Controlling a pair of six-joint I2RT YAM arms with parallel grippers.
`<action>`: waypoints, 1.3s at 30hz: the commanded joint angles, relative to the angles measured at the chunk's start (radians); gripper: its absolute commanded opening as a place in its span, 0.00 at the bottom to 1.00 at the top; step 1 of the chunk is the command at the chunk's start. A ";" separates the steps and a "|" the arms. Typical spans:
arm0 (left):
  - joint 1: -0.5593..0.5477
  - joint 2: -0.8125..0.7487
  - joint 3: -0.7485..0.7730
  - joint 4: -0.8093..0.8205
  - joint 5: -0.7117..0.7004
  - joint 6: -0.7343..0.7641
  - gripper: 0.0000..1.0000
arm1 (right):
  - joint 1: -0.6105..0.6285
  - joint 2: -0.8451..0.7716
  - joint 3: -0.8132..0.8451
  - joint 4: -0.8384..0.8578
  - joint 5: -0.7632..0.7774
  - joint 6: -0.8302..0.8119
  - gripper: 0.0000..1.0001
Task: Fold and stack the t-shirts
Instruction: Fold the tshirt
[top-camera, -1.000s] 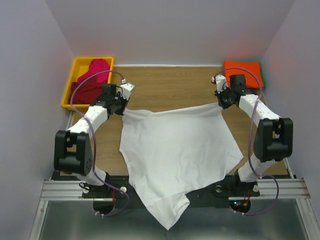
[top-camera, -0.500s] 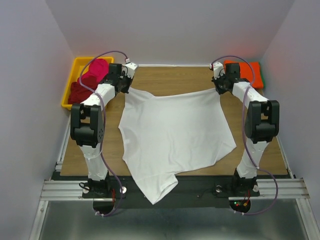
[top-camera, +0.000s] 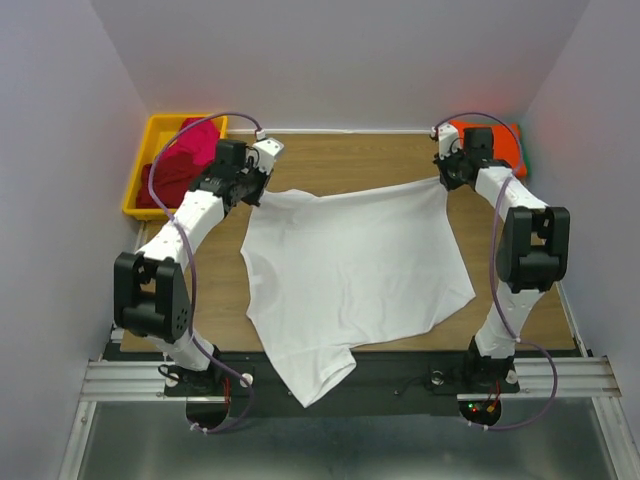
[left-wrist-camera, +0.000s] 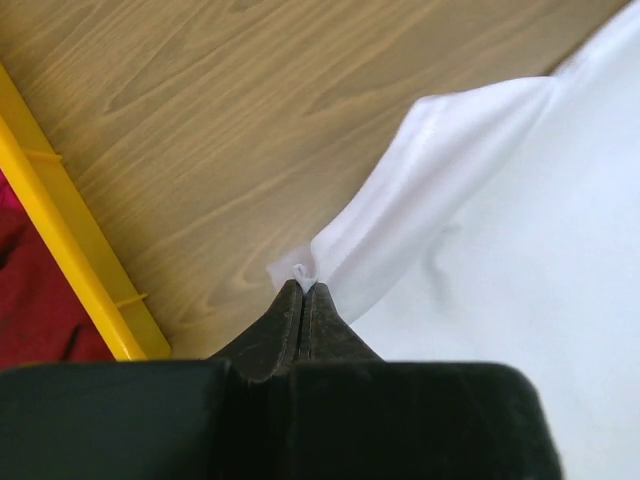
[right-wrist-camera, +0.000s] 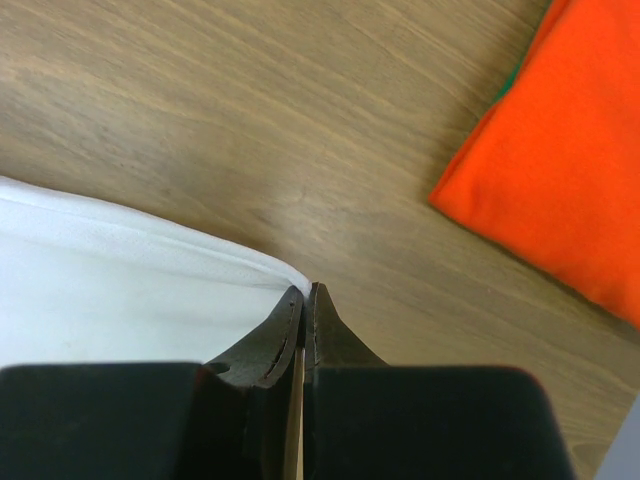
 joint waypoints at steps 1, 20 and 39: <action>-0.062 -0.147 -0.078 -0.080 -0.024 -0.006 0.00 | -0.029 -0.086 -0.031 0.040 -0.035 -0.042 0.01; -0.200 -0.240 -0.338 -0.260 -0.062 0.057 0.00 | -0.045 -0.203 -0.316 0.033 -0.040 -0.267 0.01; -0.287 -0.266 -0.345 -0.386 0.053 0.175 0.18 | -0.045 -0.269 -0.427 0.020 -0.026 -0.418 0.03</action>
